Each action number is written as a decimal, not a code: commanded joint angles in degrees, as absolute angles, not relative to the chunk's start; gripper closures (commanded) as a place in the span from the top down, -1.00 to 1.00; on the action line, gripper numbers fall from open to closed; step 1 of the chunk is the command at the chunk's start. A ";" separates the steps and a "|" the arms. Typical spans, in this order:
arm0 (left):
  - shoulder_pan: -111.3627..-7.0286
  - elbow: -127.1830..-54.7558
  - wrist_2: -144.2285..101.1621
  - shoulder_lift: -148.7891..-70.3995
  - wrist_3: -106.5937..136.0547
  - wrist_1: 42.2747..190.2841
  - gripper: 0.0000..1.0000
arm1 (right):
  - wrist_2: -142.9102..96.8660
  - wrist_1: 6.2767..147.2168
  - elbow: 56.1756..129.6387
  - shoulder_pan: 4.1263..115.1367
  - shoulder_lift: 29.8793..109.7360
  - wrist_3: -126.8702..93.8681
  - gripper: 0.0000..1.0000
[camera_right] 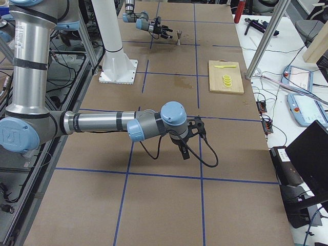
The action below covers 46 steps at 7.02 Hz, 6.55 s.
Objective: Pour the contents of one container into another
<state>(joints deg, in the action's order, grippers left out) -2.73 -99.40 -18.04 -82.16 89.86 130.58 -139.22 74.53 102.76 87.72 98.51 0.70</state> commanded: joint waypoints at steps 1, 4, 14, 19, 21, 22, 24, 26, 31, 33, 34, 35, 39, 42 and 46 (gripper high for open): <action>-4.48 -96.78 -18.72 -86.29 88.07 130.61 0.97 | -139.13 74.53 102.66 87.71 98.52 0.70 1.00; -7.29 -93.97 -20.99 -87.70 87.71 132.88 0.93 | -139.13 74.53 102.83 87.80 98.53 0.70 1.00; -10.28 -90.79 -24.26 -91.05 75.77 143.08 -1.00 | -139.13 74.53 102.83 87.72 98.35 0.70 1.00; -10.99 -90.70 -28.30 -95.33 52.65 168.40 -1.00 | -139.13 71.40 104.32 84.75 95.71 -7.69 1.00; -10.81 -88.44 -28.21 -100.00 51.34 167.79 -1.00 | -136.26 53.11 104.24 78.09 96.58 -31.15 1.00; -10.81 -87.98 -28.21 -100.54 49.33 167.87 -1.00 | -128.92 39.51 104.33 70.83 99.03 -44.86 1.00; -10.90 -88.15 -28.39 -100.63 47.04 167.87 -1.00 | -110.56 24.31 105.37 55.70 103.69 -59.02 0.98; -12.12 -88.15 -28.83 -100.55 41.79 168.31 -1.00 | -94.13 24.17 109.23 43.66 106.77 -61.68 0.98; -13.53 -88.50 -32.16 -105.73 39.20 171.30 -1.00 | -43.13 25.13 109.08 9.71 108.02 -66.09 1.00; -13.54 -88.51 -34.70 -105.73 38.24 171.30 -1.00 | -35.00 25.84 102.52 7.12 103.39 -66.80 1.00; -13.27 -88.68 -34.80 -106.25 35.27 171.47 -1.00 | -32.28 25.75 99.17 7.12 99.44 -66.80 1.00; -13.18 -88.59 -34.80 -106.87 34.37 171.56 -1.00 | -31.30 25.66 96.01 7.12 97.23 -66.88 1.00; -13.27 -88.51 -34.72 -106.96 34.19 171.21 -1.00 | -30.41 25.49 93.26 7.56 96.33 -72.58 1.00; -13.36 -88.42 -34.63 -106.88 34.19 171.30 -1.00 | -30.85 25.66 88.52 9.83 92.74 -72.25 1.00; -13.45 -88.50 -34.63 -106.79 34.19 171.30 -1.00 | -31.46 25.66 86.75 11.43 91.24 -71.81 0.97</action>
<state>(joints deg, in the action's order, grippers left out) -13.44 -88.43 -34.63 -106.79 34.19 171.30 -31.43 25.66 87.41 11.25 92.03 -71.85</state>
